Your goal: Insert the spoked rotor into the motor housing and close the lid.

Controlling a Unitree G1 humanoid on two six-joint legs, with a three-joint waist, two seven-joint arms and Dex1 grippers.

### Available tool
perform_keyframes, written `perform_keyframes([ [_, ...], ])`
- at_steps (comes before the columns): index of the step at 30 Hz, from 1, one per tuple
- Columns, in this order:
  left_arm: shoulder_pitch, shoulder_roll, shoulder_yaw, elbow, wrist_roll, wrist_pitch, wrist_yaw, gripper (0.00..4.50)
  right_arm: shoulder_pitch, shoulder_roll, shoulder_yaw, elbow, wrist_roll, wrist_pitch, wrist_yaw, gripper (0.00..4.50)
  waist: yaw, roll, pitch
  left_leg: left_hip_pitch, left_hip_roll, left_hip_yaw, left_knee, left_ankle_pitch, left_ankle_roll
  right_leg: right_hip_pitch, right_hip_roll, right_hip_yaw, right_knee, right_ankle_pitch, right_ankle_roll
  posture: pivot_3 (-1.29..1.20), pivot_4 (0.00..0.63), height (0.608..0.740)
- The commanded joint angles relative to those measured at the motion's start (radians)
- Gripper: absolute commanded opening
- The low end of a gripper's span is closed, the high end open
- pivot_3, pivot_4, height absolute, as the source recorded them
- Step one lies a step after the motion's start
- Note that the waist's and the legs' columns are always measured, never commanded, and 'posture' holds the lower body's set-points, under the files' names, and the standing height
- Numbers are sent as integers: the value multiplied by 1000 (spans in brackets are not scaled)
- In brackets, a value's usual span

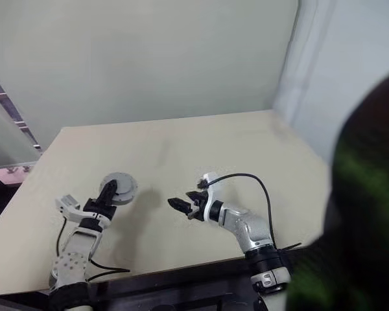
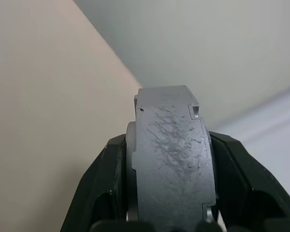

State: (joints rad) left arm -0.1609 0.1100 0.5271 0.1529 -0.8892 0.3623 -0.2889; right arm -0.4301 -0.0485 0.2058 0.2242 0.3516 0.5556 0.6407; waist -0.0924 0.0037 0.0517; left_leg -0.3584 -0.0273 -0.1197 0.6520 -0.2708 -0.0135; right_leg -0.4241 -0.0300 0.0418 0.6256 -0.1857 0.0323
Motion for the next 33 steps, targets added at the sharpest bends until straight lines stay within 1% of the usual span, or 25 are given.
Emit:
perform_keyframes([
  [1,-48,66,-15,24,146,-139,0,2018,0,-23,81,-31,-99,-151,34,4500,2,-1,0,0,0,0,0,0,0,0,0,0,0,0,0,0,0,740],
  [5,-60,96,-26,71,216,-176,5,2018,-1,-36,123,-11,-165,-246,43,4500,15,-3,-1,0,0,0,1,0,0,0,0,0,0,1,-1,0,0,740],
  [8,-69,106,-33,113,268,-206,19,2018,-2,-34,132,2,-190,-290,46,4500,23,-5,-2,0,0,0,2,0,0,0,0,-1,0,2,-1,0,0,740],
  [18,-80,113,-49,194,366,-240,48,2018,7,-34,143,-2,-226,-313,55,4500,25,-6,-3,0,0,0,7,0,-1,1,0,-1,1,5,-3,0,0,740],
  [20,-82,119,-50,212,386,-245,62,2754,8,-34,144,-2,-230,-313,53,4500,25,-6,-3,0,1,0,8,0,-1,2,1,-1,2,6,-3,0,0,740],
  [22,-83,126,-52,225,406,-247,78,3323,7,-34,144,0,-236,-313,52,4500,26,-6,-3,0,1,0,9,1,-1,2,1,-1,2,6,-3,0,0,740],
  [25,-79,137,-54,236,444,-271,116,4398,4,-35,144,7,-244,-314,52,4500,25,-6,-3,3,1,0,9,1,-1,4,1,-1,2,6,-3,0,0,740],
  [29,-58,149,-41,216,488,-306,175,4456,2,-36,144,13,-249,-315,51,4500,27,-6,-3,6,1,-1,9,1,-1,7,0,-1,1,6,-3,0,0,740],
  [33,6,176,-55,134,523,-336,156,4456,-4,-38,132,17,-251,-315,45,4500,24,-6,-3,11,1,0,7,0,-1,12,0,-1,1,6,-3,0,0,740],
])
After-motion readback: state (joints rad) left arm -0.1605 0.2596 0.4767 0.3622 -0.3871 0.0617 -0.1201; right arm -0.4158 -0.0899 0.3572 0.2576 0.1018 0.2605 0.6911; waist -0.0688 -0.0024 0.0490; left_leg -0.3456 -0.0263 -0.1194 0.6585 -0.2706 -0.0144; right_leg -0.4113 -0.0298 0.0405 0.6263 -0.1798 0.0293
